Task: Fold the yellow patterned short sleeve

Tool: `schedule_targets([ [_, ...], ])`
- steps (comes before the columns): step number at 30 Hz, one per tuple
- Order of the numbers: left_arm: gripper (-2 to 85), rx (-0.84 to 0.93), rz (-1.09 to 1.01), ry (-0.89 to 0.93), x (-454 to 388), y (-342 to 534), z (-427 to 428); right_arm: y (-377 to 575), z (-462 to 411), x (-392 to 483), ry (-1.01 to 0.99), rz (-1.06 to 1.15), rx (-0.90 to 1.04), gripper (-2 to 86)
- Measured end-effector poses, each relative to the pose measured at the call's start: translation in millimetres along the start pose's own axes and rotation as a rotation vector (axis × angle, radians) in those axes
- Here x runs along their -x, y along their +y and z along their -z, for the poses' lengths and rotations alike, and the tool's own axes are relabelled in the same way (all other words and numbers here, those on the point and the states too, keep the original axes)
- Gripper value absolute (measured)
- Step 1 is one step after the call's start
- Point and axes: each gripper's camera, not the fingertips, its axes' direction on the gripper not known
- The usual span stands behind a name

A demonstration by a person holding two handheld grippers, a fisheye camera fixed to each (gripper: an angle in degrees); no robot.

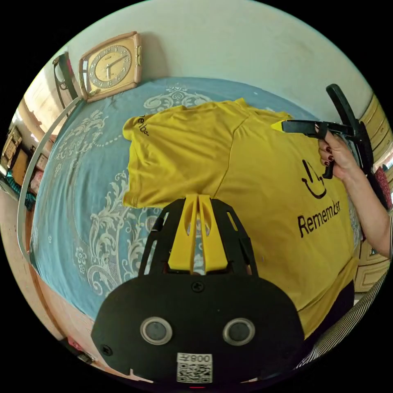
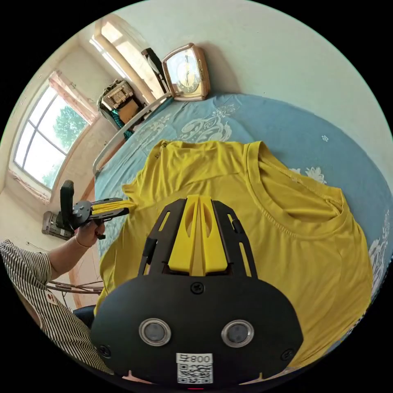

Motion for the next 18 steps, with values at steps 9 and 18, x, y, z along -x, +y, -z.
schedule_targets([
  [9, -0.1, -0.015, 0.133, 0.099, 6.1, 76.6, 38.1, 105.4, 57.9, 21.6, 0.062, -0.043, 0.107, 0.2],
  [18, 0.1, 0.130, 0.170, 0.206, -29.0, 189.5, 42.5, 329.0, 194.9, 55.8, 0.110, -0.197, 0.154, 0.2],
])
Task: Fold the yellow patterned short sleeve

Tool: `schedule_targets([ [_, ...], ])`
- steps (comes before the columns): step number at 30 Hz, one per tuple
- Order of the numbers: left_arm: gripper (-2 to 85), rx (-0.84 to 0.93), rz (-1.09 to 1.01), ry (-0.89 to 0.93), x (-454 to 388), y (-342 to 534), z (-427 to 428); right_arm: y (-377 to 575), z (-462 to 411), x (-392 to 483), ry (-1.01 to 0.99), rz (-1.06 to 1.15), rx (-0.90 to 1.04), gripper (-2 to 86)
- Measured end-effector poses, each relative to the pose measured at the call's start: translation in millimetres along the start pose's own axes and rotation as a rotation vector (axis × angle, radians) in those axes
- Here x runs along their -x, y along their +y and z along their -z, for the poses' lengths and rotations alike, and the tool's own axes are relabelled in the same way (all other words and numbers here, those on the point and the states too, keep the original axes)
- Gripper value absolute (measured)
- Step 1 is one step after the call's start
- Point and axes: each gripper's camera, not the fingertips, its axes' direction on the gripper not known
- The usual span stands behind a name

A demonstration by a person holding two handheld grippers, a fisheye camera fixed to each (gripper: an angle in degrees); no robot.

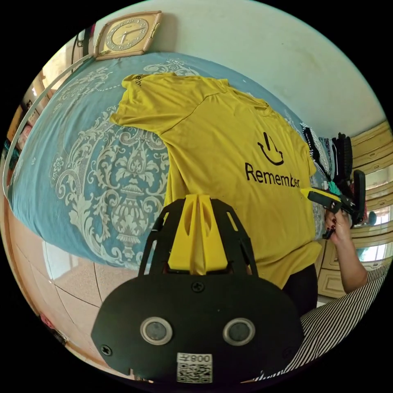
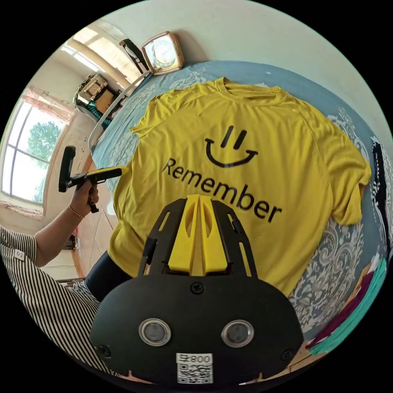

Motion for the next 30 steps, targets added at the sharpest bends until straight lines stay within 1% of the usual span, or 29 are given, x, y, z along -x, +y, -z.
schedule_targets([
  [1, 0.1, 0.022, 0.001, -0.019, 0.2, 5.3, -4.4, 15.2, 3.4, -0.8, 0.004, -0.006, 0.014, 0.2],
  [2, 0.1, 0.092, 0.005, -0.085, 3.4, 15.2, -17.4, 45.5, 7.2, -4.6, 0.025, -0.026, 0.049, 0.3],
  [5, 0.1, 0.103, 0.050, -0.093, 18.0, 43.4, -9.7, 108.6, 11.4, -24.7, 0.064, -0.088, 0.159, 0.5],
  [8, 0.2, 0.062, 0.031, -0.107, 18.8, 89.4, 12.9, 172.8, 63.2, -49.7, 0.023, -0.172, 0.044, 0.9],
  [10, 0.5, 0.072, 0.071, -0.054, 30.4, 123.6, 16.6, 217.7, 90.4, -77.2, -0.001, -0.252, 0.006, 1.5],
  [12, 0.8, 0.086, 0.165, 0.072, 58.2, 173.0, 13.8, 286.5, 120.5, -117.1, -0.021, -0.373, -0.019, 3.1],
  [13, 0.9, 0.084, 0.193, 0.106, 66.0, 185.5, 12.9, 304.2, 127.0, -125.6, -0.026, -0.397, -0.024, 3.6],
  [15, 1.3, 0.082, 0.290, 0.266, 94.4, 231.2, 5.7, 369.6, 145.0, -152.9, -0.061, -0.488, -0.017, 6.2],
  [16, 1.4, 0.088, 0.314, 0.312, 100.7, 241.6, 2.4, 384.3, 148.0, -157.9, -0.070, -0.507, -0.014, 6.8],
  [18, 1.9, 0.097, 0.412, 0.472, 122.9, 282.0, -12.6, 435.2, 156.5, -173.3, -0.092, -0.564, -0.006, 7.6],
  [19, 2.1, 0.095, 0.435, 0.493, 127.4, 291.5, -15.8, 447.2, 158.0, -177.6, -0.104, -0.585, -0.011, 7.6],
  [21, 2.9, 0.082, 0.524, 0.581, 143.4, 327.6, -28.0, 493.3, 160.7, -197.7, -0.219, -0.678, -0.059, 7.7],
  [23, 3.6, 0.068, 0.573, 0.672, 152.4, 351.9, -37.7, 520.7, 161.0, -208.5, -0.300, -0.712, -0.078, 7.9],
  [25, 4.2, 0.068, 0.606, 0.716, 157.9, 373.2, -44.5, 543.5, 164.1, -215.7, -0.349, -0.729, -0.107, 8.0],
  [27, 4.8, 0.080, 0.600, 0.729, 160.3, 394.1, -48.5, 572.5, 168.9, -228.3, -0.468, -0.761, -0.168, 8.2],
  [30, 5.9, 0.082, 0.593, 0.737, 163.8, 414.1, -53.0, 602.0, 176.5, -239.2, -0.534, -0.778, -0.209, 8.4],
])
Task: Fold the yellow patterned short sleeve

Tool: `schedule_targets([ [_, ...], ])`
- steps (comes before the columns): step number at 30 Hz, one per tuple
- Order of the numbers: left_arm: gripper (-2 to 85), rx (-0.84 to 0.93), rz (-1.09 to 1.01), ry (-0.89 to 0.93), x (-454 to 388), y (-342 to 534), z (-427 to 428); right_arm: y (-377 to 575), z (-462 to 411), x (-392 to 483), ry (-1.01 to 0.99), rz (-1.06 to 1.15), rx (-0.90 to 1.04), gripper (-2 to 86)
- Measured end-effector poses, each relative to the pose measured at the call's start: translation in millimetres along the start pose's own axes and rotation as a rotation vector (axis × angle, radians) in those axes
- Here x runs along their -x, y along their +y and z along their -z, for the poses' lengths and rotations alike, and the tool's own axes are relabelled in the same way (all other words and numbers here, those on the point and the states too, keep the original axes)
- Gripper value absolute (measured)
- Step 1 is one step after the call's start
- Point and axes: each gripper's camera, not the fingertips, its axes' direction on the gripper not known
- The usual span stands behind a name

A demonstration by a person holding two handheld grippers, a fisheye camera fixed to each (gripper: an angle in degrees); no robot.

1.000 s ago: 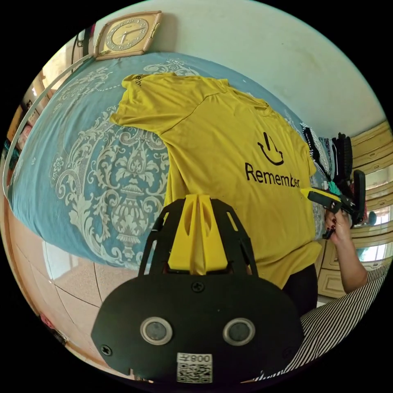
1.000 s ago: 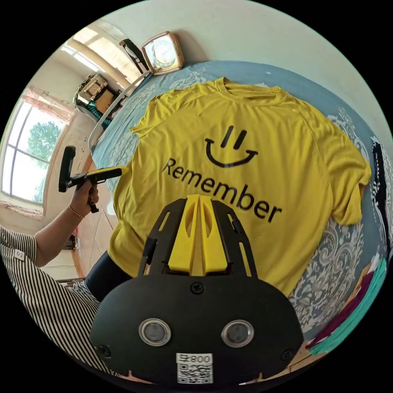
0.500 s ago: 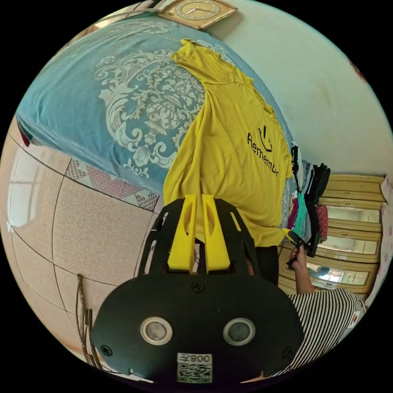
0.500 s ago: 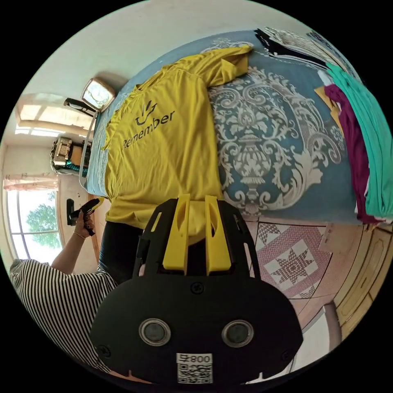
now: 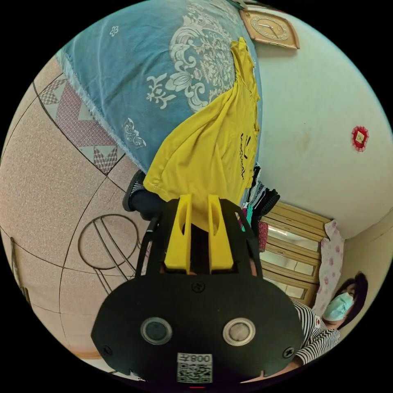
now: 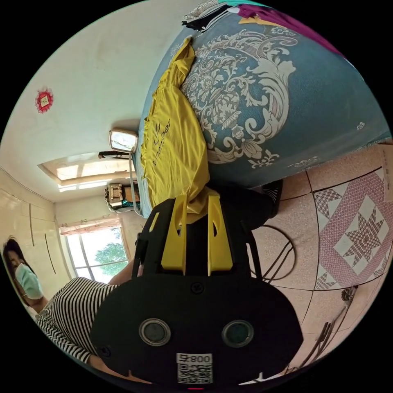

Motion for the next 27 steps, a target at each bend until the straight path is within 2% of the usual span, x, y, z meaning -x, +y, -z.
schedule_targets([
  [5, 7.3, -0.081, 0.050, 0.083, 31.6, 16.6, 5.2, 23.3, 37.1, -27.3, -0.068, -0.023, -0.050, 9.0],
  [10, 4.2, -0.101, 0.083, 0.106, 48.6, 23.7, 5.9, 36.6, 51.6, -41.7, 0.001, -0.022, 0.004, 8.6],
  [15, 0.7, -0.133, -0.004, 0.116, 29.1, 42.4, 27.2, 35.2, 66.2, -50.2, -0.018, -0.028, 0.011, 2.5],
  [18, 0.4, -0.202, -0.065, 0.170, 16.8, 58.2, 60.1, 38.5, 86.3, -43.0, -0.013, 0.020, 0.009, 1.4],
  [23, 0.1, -0.257, -0.128, 0.152, -3.4, 71.9, 105.9, 48.9, 124.7, -34.8, -0.070, 0.077, -0.008, 0.7],
  [27, 0.0, -0.250, -0.200, 0.251, -39.6, 79.1, 125.7, 59.5, 151.1, -26.3, -0.108, 0.120, -0.029, 0.5],
])
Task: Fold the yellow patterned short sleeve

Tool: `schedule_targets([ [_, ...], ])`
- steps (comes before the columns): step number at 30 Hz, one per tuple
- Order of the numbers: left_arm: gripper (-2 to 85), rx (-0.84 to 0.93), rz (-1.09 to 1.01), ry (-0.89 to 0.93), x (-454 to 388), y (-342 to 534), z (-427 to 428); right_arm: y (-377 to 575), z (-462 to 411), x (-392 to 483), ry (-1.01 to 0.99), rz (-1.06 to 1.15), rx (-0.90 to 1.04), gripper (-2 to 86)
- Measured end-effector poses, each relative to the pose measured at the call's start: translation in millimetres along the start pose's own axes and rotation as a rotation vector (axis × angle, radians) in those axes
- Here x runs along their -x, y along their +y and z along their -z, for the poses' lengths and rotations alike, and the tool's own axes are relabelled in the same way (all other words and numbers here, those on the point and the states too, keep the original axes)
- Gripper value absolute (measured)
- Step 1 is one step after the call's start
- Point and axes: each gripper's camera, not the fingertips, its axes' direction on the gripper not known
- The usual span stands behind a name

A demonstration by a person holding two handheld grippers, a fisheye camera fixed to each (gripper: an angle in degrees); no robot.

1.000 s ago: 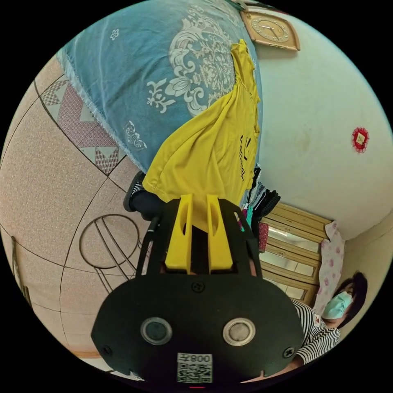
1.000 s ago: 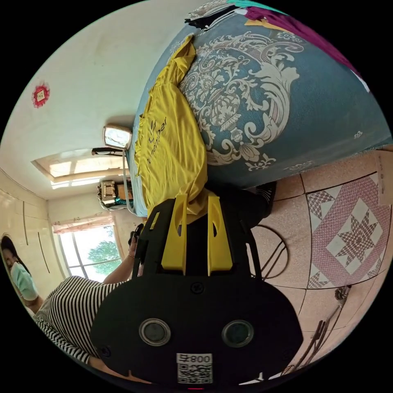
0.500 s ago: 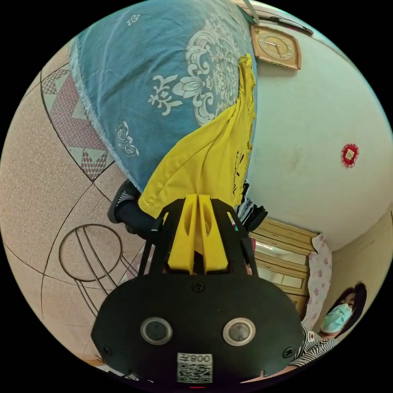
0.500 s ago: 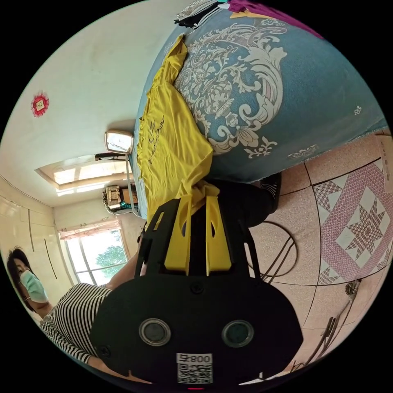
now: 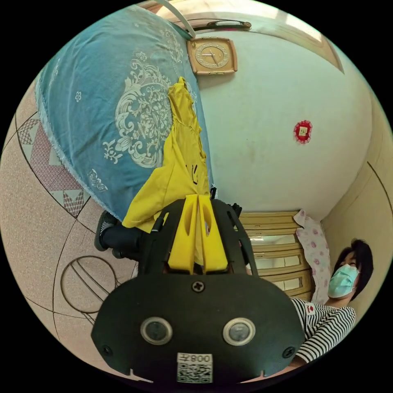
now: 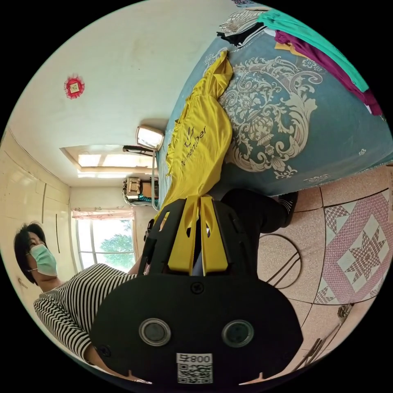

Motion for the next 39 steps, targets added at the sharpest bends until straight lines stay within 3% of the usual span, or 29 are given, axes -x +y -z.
schedule_targets([
  [7, 0.1, -0.007, -0.055, -0.005, -61.9, -16.8, 21.1, 7.3, 26.0, 15.8, -0.010, 0.044, -0.013, 0.5],
  [12, 0.2, -0.003, 0.126, -0.158, -53.2, -43.6, 12.3, -3.0, 4.0, -12.6, 0.043, -0.047, 0.059, 0.6],
  [16, 0.2, -0.025, 0.206, -0.161, -75.1, -59.6, -1.5, -7.2, -21.6, -44.7, 0.001, -0.163, 0.097, 0.6],
  [25, 0.2, -0.117, 0.017, -0.442, -245.0, -119.2, -19.8, 2.6, 8.3, -63.9, 0.011, -0.271, -0.061, 0.3],
  [28, 0.3, -0.002, -0.198, -0.555, -335.7, -161.9, -72.8, -28.7, 3.2, -21.0, 0.118, -0.152, -0.081, 0.2],
  [33, 0.3, 0.256, -0.500, -0.914, -471.4, -248.7, -234.2, -134.2, -94.6, 94.9, 0.425, 0.190, 0.064, 0.2],
  [39, 0.5, 0.545, -0.584, -1.206, -517.6, -314.8, -382.0, -202.7, -245.8, 132.8, 0.804, 0.370, 0.300, 0.1],
])
